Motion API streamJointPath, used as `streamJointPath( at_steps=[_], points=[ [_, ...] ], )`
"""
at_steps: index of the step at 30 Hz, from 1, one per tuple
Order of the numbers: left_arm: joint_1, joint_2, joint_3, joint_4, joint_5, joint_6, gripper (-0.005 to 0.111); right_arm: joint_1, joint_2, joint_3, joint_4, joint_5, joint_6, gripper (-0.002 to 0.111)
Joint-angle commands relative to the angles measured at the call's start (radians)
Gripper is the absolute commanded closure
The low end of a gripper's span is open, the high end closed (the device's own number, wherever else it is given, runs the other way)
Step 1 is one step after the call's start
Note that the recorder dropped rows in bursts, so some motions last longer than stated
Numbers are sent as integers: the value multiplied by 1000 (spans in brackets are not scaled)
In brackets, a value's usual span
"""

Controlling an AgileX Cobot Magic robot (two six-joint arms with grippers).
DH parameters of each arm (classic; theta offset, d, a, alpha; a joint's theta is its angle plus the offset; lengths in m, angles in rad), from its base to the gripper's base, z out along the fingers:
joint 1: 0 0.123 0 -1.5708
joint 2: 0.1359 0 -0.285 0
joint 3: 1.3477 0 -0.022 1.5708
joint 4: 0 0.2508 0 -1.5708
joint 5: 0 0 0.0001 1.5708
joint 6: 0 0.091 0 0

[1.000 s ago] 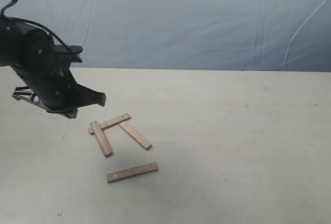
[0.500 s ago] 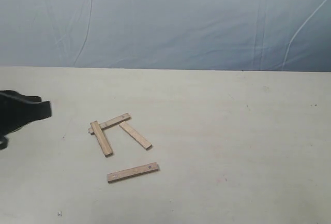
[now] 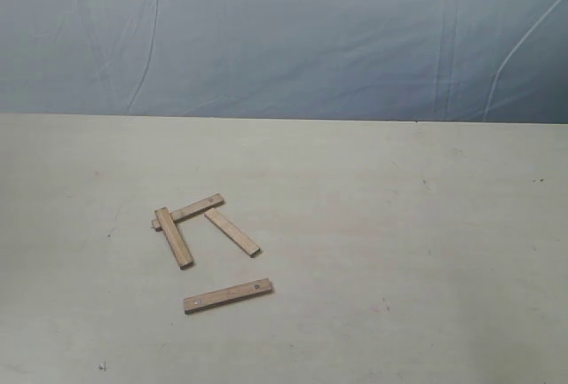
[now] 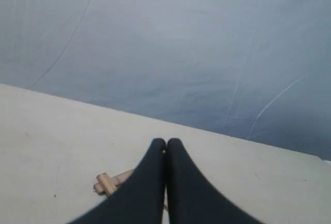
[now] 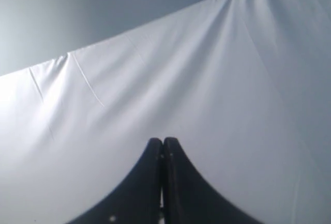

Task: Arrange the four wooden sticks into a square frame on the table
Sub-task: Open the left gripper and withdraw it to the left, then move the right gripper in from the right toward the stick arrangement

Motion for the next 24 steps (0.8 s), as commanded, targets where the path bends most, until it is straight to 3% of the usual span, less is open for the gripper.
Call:
streamJointPath(
  at_steps=[1,10,15,19,24],
  points=[
    [0,-93,10,13,-3,57,106,0,158,-123,-117,-79,35,109],
    [5,-144,10,5,59,107,107,0,768,-374,-170,-383,35,109],
    [97,-144,10,-5,47,107,107,0,1114,-581,-321,-327,226,109],
    [211,-144,10,-34,54,107,107,34,1351,-808,-749,-90,550,109],
    [296,-144,10,-36,127,103,107,195,1575,-1105,-1559,198,1184,109]
  ],
)
